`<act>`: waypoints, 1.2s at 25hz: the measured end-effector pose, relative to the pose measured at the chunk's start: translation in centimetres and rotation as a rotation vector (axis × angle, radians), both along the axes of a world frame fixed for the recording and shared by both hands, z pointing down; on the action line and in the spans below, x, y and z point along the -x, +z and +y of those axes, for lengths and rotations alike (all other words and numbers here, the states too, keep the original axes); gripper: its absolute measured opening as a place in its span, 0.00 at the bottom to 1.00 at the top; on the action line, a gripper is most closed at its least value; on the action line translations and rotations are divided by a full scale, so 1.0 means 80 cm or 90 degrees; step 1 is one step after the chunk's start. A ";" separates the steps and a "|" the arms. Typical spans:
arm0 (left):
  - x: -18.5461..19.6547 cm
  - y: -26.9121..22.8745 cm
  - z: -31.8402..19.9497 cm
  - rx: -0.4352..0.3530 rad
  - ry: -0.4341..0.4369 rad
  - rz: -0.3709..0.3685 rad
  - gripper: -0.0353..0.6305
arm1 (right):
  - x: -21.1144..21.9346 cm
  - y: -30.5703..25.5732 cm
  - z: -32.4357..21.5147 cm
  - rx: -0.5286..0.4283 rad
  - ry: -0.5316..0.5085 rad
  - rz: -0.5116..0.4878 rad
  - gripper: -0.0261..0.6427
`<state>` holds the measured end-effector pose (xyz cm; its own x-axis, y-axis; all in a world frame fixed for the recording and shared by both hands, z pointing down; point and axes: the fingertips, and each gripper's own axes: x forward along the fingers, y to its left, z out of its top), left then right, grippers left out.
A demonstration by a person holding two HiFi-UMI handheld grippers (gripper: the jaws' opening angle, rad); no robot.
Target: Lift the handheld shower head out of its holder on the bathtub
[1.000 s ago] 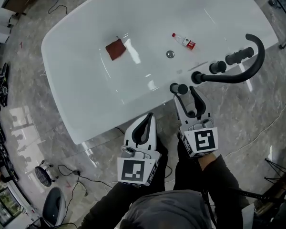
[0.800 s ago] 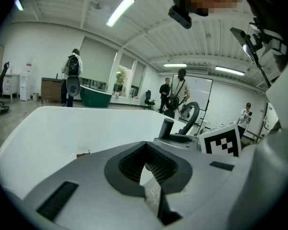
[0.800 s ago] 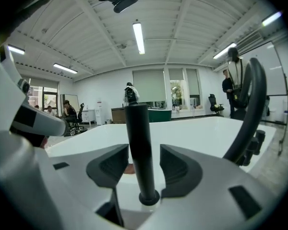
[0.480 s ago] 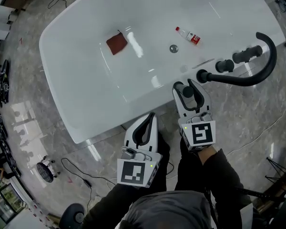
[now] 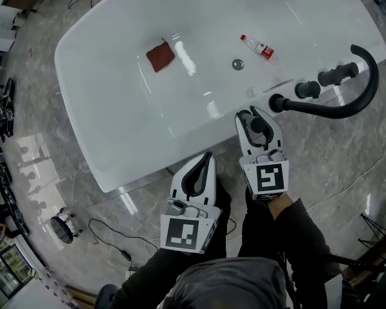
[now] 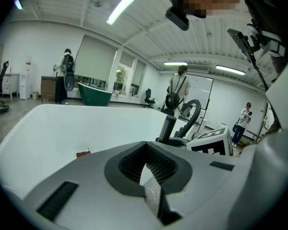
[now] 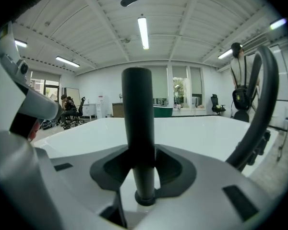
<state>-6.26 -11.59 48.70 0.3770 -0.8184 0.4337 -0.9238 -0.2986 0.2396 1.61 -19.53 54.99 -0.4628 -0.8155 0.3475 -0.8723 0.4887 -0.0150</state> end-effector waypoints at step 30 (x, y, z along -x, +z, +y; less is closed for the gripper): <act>0.013 -0.024 0.027 -0.026 -0.013 -0.002 0.06 | -0.001 -0.005 0.005 0.007 -0.023 0.008 0.24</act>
<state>-7.32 -9.46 46.76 0.3585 -0.8428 0.4014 -0.9307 -0.2892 0.2240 1.70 -19.12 54.57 -0.4869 -0.7947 0.3625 -0.8545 0.5194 -0.0089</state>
